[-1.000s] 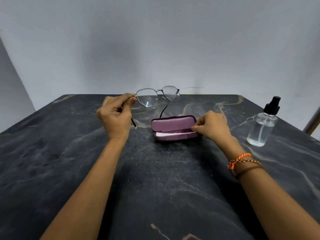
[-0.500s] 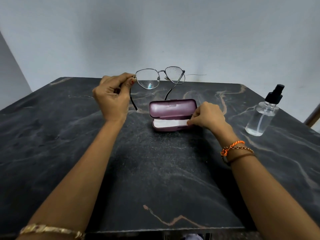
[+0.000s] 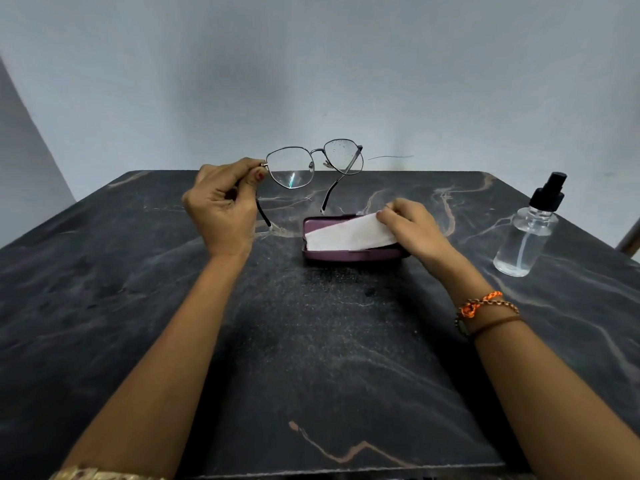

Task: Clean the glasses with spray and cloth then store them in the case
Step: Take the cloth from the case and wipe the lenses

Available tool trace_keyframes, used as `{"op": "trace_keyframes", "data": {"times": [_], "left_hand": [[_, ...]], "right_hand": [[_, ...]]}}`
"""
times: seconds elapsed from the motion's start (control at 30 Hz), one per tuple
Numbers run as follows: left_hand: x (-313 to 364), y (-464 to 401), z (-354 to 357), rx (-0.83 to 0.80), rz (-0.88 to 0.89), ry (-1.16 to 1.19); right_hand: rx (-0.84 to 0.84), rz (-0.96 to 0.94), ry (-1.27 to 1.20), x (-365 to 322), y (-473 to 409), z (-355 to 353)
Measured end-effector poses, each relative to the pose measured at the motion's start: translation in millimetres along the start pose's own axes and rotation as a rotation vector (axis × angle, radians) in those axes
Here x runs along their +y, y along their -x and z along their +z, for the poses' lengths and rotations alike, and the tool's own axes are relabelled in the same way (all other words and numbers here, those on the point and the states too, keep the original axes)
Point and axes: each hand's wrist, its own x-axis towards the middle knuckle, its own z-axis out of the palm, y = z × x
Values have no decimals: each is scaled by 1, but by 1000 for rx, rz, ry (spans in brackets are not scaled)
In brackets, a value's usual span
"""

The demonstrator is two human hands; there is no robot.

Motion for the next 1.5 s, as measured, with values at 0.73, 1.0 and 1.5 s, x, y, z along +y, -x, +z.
{"op": "trace_keyframes", "data": {"times": [0.73, 1.0, 1.5], "left_hand": [[1, -1, 6, -5, 143, 47], [-4, 2, 6, -49, 152, 57], [0, 2, 6, -50, 205, 39]], "right_hand": [[-179, 451, -1564, -22, 11, -24], [-211, 333, -1730, -25, 15, -20], [-199, 236, -1821, -28, 19, -20]]}}
